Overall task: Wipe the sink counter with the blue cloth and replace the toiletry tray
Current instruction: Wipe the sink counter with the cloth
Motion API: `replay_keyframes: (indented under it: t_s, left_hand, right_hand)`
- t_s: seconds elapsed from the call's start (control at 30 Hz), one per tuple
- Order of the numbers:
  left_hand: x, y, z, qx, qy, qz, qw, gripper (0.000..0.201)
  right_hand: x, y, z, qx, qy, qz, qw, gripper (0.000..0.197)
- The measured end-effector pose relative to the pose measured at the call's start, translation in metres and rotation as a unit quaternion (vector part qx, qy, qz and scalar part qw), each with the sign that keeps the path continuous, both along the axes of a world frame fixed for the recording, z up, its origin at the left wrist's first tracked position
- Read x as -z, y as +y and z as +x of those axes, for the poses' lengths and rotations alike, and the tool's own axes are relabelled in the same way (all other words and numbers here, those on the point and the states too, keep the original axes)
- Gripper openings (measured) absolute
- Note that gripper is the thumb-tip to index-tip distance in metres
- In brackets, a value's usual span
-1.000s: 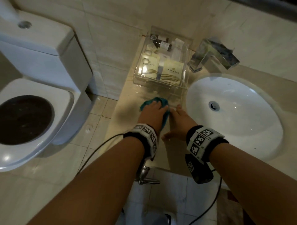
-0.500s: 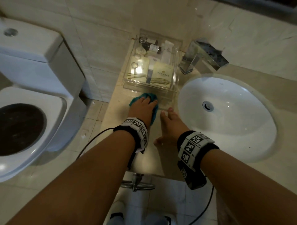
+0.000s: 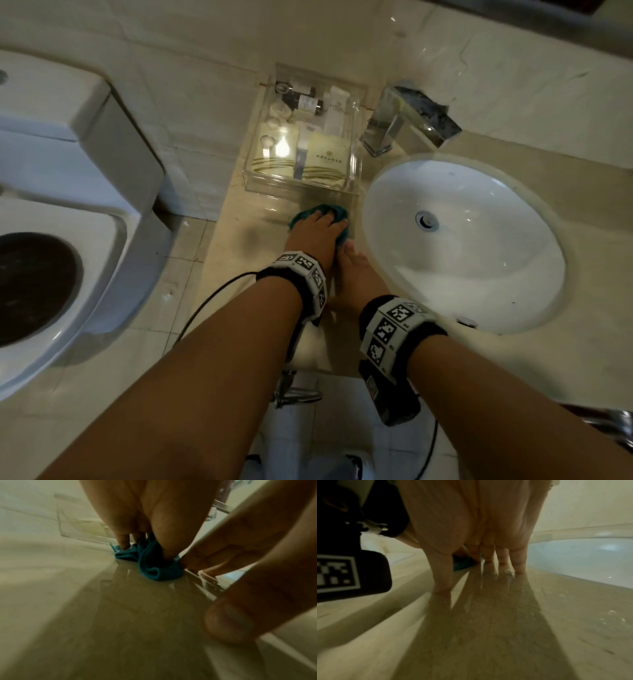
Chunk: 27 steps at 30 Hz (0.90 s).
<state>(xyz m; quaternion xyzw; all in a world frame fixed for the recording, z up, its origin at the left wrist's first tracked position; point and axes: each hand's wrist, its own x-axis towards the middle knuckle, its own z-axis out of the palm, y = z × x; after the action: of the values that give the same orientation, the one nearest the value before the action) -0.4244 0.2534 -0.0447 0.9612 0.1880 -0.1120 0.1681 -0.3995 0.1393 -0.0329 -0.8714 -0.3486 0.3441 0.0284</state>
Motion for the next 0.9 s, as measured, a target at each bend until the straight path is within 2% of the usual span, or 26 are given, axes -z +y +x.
replay_keyframes:
  t_s: [0.1, 0.2, 0.37, 0.5, 0.53, 0.63, 0.73, 0.83, 0.9]
  left_hand:
    - [-0.001, 0.008, -0.005, 0.023, -0.003, -0.006, 1.0, 0.058]
    - [-0.004, 0.02, -0.03, -0.02, -0.033, -0.013, 0.999, 0.055]
    - [0.0, 0.031, -0.099, -0.084, -0.038, -0.008, 0.996, 0.064]
    - [-0.004, 0.008, -0.105, -0.126, -0.016, 0.016, 0.992, 0.06]
    - [-0.005, -0.003, -0.101, -0.111, -0.022, 0.017, 0.993, 0.055]
    - [-0.003, -0.045, -0.092, 0.002, -0.042, -0.001, 0.999, 0.04]
    - [0.001, -0.074, -0.099, 0.065, -0.05, -0.023, 0.996, 0.043]
    - [0.004, -0.065, -0.117, 0.069, -0.063, -0.007, 0.996, 0.044]
    - [0.001, -0.04, -0.133, -0.001, -0.073, -0.005, 0.997, 0.043]
  right_hand:
    - [0.0, 0.0, 0.001, -0.007, -0.003, -0.01, 1.0, 0.11]
    - [-0.006, 0.001, 0.001, -0.017, -0.013, -0.03, 0.999, 0.108]
    - [-0.005, 0.005, 0.001, -0.02, -0.022, -0.036, 0.999, 0.11]
    - [-0.005, -0.003, -0.004, -0.008, -0.028, -0.007, 1.0, 0.107]
    - [-0.006, -0.01, -0.007, -0.002, -0.035, 0.003, 0.999, 0.104]
    - [-0.005, -0.038, -0.017, 0.018, -0.043, 0.009, 0.999, 0.097]
    - [-0.006, -0.057, -0.023, 0.032, -0.039, 0.0, 0.999, 0.09]
    - [-0.009, -0.054, -0.024, 0.025, -0.045, -0.016, 0.999, 0.091]
    - [-0.012, -0.052, -0.025, 0.031, -0.034, -0.021, 0.999, 0.095]
